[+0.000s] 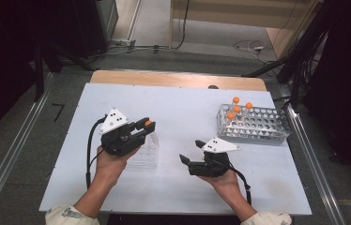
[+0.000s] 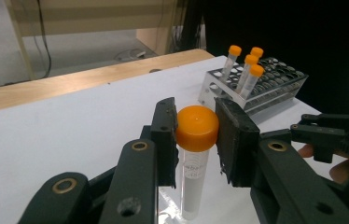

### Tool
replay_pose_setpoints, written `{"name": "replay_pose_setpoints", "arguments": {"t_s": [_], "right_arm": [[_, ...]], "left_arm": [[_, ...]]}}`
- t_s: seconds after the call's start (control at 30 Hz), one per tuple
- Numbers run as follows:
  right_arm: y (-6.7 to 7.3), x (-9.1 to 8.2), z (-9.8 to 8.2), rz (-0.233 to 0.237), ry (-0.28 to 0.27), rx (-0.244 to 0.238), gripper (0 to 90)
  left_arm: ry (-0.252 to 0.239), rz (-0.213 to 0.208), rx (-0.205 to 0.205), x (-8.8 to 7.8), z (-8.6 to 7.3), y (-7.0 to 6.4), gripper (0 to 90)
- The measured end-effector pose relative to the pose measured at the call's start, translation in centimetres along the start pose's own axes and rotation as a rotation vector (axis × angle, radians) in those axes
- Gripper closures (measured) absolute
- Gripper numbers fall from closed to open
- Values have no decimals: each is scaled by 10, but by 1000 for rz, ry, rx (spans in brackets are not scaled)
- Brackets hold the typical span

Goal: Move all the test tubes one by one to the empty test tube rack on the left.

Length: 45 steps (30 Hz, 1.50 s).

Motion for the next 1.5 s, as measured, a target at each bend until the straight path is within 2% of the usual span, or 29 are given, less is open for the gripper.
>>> {"name": "replay_pose_setpoints", "arguments": {"t_s": [0.2, 0.33, 0.5, 0.73, 0.8, 0.9, 1.0, 1.1, 1.3, 1.5], "right_arm": [[-2, 0, 0, -6, 2, 2, 210], [-3, 1, -1, -9, 9, 10, 184], [-4, 1, 0, -18, 1, 25, 136], [-6, 1, -1, -20, 9, 36, 129], [-6, 1, -1, -21, 9, 35, 129], [-6, 1, -1, -22, 10, 35, 129], [-6, 0, -1, -25, 7, 31, 130], [-7, 0, -1, -28, 10, 38, 130], [-6, 0, -1, -27, 5, 34, 131], [-6, -1, -1, -29, 8, 38, 132]], "left_arm": [[9, 56, -32, -10, 2, 21, 706], [20, 113, -37, -15, 0, 34, 706], [35, 157, -43, -20, -1, 44, 705], [29, 195, -50, -32, 0, 55, 705], [31, 226, -43, -35, 0, 58, 705], [55, 312, -8, -38, -2, 64, 704], [65, 302, -34, -40, -6, 73, 705], [73, 281, -48, -39, -9, 75, 705], [93, 302, -30, -35, -12, 74, 705], [100, 315, -29, -33, -17, 75, 704]]}}
Point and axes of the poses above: each handheld gripper's, and its own axes: x roughly forward along the jaws, z roughly out of its top, y roughly to its left, the point moved 2 cm from there along x, roughly forward along the jaws, and after that the axes turned 11 degrees about y, right-handed, at the moved point
